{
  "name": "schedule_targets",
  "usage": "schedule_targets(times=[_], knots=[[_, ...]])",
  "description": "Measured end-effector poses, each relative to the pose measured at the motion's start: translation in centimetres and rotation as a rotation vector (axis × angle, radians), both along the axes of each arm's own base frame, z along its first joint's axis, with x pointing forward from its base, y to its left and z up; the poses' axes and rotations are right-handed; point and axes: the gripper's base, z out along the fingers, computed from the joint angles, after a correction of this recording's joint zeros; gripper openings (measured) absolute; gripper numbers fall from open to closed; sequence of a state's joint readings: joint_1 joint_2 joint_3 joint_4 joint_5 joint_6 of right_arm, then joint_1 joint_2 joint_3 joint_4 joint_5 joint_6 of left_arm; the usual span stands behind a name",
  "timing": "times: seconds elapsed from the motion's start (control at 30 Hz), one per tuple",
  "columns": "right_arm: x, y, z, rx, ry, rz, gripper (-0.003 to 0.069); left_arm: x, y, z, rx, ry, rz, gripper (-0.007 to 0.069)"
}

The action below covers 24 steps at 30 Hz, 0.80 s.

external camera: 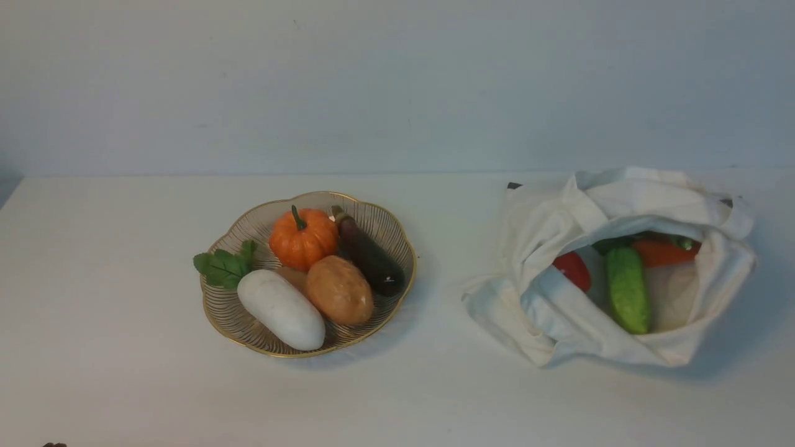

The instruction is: Take vegetables from cloth bag on white table place on plate.

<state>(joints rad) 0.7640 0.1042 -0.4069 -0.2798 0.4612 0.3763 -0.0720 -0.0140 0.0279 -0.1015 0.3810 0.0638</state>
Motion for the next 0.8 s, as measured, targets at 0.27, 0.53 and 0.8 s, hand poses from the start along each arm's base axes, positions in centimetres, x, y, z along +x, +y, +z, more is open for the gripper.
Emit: schedule_targets(times=[0.27,0.53,0.8], knots=[[-0.3,0.4,0.8,0.07,-0.093,0.051,-0.0015,0.0,0.0,0.0,0.0,0.0,0.0,-0.0008],[-0.6,0.7,1.1,0.086,-0.141,0.096,-0.0015,0.0,0.0,0.0,0.0,0.0,0.0,-0.0008],[0.4,0.2,-0.7,0.031,-0.133,-0.138,-0.0015,0.0,0.0,0.0,0.0,0.0,0.0,-0.0008]])
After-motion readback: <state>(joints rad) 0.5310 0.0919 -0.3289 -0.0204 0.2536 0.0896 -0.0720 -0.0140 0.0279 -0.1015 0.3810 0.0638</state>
